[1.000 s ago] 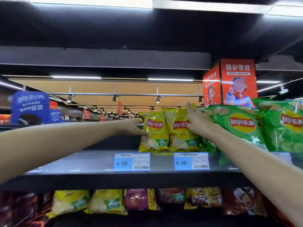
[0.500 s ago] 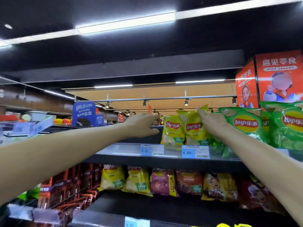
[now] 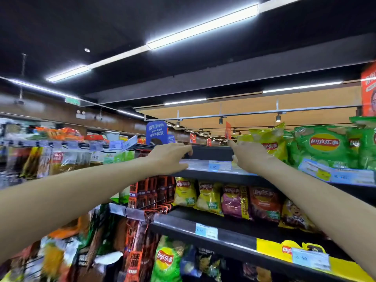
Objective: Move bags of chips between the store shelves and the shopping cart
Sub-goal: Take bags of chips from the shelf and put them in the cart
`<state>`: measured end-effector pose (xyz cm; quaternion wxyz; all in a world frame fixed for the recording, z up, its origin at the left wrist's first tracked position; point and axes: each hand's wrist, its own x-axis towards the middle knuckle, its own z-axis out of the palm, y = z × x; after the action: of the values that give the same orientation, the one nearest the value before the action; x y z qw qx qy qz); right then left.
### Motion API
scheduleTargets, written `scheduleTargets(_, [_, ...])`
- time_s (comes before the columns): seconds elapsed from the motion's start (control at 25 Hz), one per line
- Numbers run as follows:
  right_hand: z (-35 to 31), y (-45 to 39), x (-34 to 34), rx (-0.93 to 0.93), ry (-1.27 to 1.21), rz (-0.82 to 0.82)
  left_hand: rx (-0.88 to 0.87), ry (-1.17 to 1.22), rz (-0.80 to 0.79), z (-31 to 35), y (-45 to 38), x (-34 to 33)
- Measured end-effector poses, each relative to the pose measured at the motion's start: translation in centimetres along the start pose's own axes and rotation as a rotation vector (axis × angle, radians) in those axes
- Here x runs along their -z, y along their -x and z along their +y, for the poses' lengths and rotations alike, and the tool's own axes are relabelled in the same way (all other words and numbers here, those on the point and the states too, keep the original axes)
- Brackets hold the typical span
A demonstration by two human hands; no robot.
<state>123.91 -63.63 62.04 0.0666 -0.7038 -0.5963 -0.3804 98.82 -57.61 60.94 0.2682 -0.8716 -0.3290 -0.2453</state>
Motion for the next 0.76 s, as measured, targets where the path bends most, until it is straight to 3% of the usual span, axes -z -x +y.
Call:
scheduleTargets(0.28, [-15.6, 1.2, 4.0, 0.312, -0.182, 0.112, 0.218, -0.143, -0.134, -7.8, 13.3, 4.6])
scheduleTargets(0.76, [-50.7, 8.6, 19.1, 0.881, -0.499, 0.179, 0.702, -0.386, -0.421, -20.3, 47.6, 18.4])
